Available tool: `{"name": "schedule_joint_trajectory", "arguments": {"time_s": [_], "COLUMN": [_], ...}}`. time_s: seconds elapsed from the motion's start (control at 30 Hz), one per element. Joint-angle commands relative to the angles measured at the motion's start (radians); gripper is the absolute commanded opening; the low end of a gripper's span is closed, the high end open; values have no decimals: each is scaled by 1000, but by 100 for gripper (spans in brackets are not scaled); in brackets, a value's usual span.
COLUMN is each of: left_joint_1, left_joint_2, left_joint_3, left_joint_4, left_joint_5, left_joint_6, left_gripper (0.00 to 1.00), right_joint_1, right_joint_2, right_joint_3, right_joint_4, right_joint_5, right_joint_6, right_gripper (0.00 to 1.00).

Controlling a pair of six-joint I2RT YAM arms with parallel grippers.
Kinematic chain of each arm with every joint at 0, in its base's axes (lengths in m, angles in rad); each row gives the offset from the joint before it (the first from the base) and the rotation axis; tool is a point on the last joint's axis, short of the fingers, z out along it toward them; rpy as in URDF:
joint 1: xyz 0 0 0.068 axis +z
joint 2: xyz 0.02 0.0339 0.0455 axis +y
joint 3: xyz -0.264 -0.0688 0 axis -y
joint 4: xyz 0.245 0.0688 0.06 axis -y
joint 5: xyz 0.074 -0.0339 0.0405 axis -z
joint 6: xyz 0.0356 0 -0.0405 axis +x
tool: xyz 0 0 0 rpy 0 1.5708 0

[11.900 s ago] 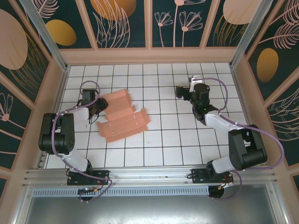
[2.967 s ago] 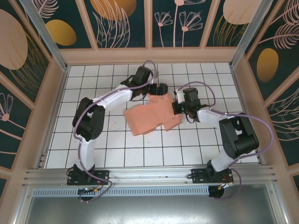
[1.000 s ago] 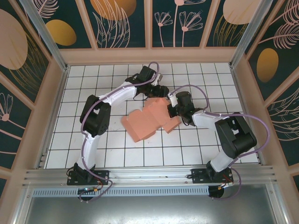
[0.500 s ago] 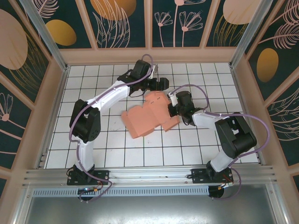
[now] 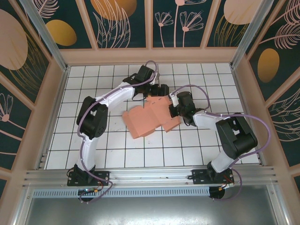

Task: Fold the paper box

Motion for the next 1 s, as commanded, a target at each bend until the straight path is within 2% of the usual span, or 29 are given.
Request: {"name": "schedule_joint_trajectory", "arguments": {"time_s": [0.0, 0.13, 0.3, 0.5, 0.77, 0.97], "left_joint_1": [8, 10, 11, 11, 11, 10], "left_joint_2": [58, 107, 150, 155, 152, 145], "left_joint_3": [91, 187, 255, 236, 189, 170], "left_joint_4": [-77, -126, -123, -89, -90, -78], "left_joint_5": [-19, -53, 35, 154, 129, 158], "left_joint_6": [40, 66, 64, 37, 11, -8], "left_gripper": [97, 98, 96, 83, 83, 82], "right_joint_1": [0, 1, 1, 1, 1, 0], "right_joint_2": [-20, -24, -20, -9, 1, 1], "right_joint_3": [10, 5, 11, 22, 30, 32], "right_joint_4": [14, 12, 4, -6, -6, -4], "right_joint_5": [17, 15, 6, 2, -4, -7], "right_joint_6": [-4, -6, -5, -7, -8, -7], "right_gripper": [0, 0, 0, 0, 0, 0]}}
